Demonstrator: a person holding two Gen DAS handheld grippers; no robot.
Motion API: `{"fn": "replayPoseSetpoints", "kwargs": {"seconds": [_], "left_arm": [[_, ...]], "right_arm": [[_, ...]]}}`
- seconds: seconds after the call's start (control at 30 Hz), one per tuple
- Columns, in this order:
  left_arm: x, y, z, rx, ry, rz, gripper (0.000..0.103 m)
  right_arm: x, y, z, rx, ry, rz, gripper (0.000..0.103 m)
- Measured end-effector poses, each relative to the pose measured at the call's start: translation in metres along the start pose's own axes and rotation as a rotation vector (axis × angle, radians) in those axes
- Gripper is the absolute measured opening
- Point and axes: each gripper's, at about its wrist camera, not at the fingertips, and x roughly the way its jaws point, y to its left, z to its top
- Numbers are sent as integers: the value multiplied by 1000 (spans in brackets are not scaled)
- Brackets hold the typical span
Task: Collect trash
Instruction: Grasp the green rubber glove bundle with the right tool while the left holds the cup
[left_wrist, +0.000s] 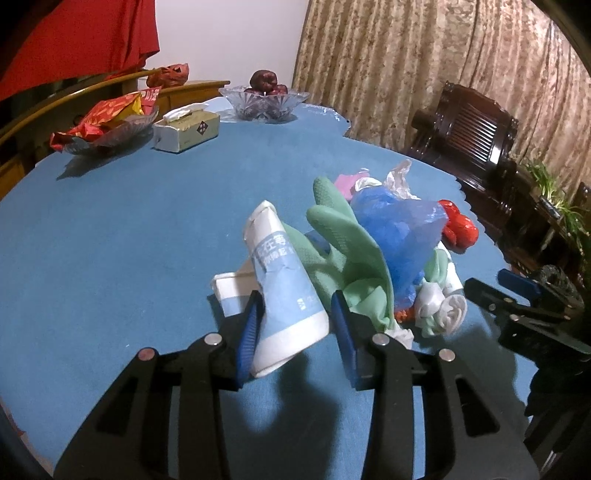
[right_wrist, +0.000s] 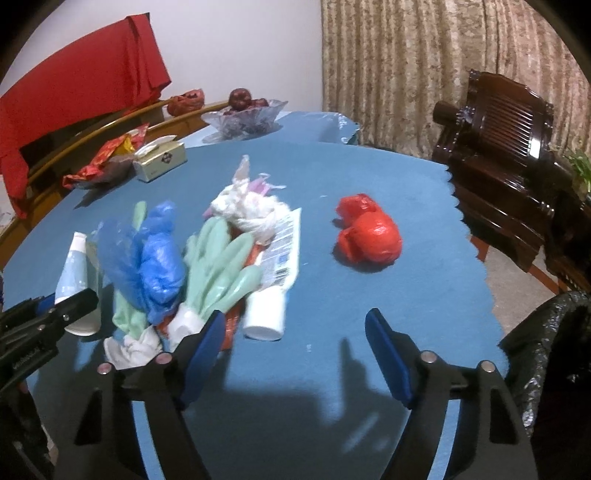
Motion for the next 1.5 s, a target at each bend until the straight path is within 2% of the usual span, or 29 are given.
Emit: {"fn": "replayPoseSetpoints", "kwargs": {"seconds": [0.17, 0.63, 0.87, 1.0, 1.07, 1.17, 1.27, 1.5], "left_arm": [[-6, -3, -3, 21, -3, 2, 37], [-10, 10, -3, -6, -6, 1, 37], [-13, 16, -2, -19, -14, -1, 37], [-14, 19, -3, -24, -13, 0, 37], [-13, 20, -2, -24, -13, 0, 37], [-14, 20, -2, -16, -12, -2, 37], [-15, 19, -1, -13, -14, -4, 37], [-24, 11, 4, 1, -26, -15, 37]], "right_arm": [[2, 16, -2, -14, 9, 30, 70], [-11, 34, 5, -20, -11, 57, 64], [-2, 49, 1, -52, 18, 66, 63], [13, 50, -4, -45, 65, 64, 50], [16, 50, -6, -46, 73, 75, 47], [17, 54, -7, -59, 89, 131, 30], [12, 54, -5, -79, 93, 149, 27], [-25, 34, 4, -20, 41, 176, 27]]}}
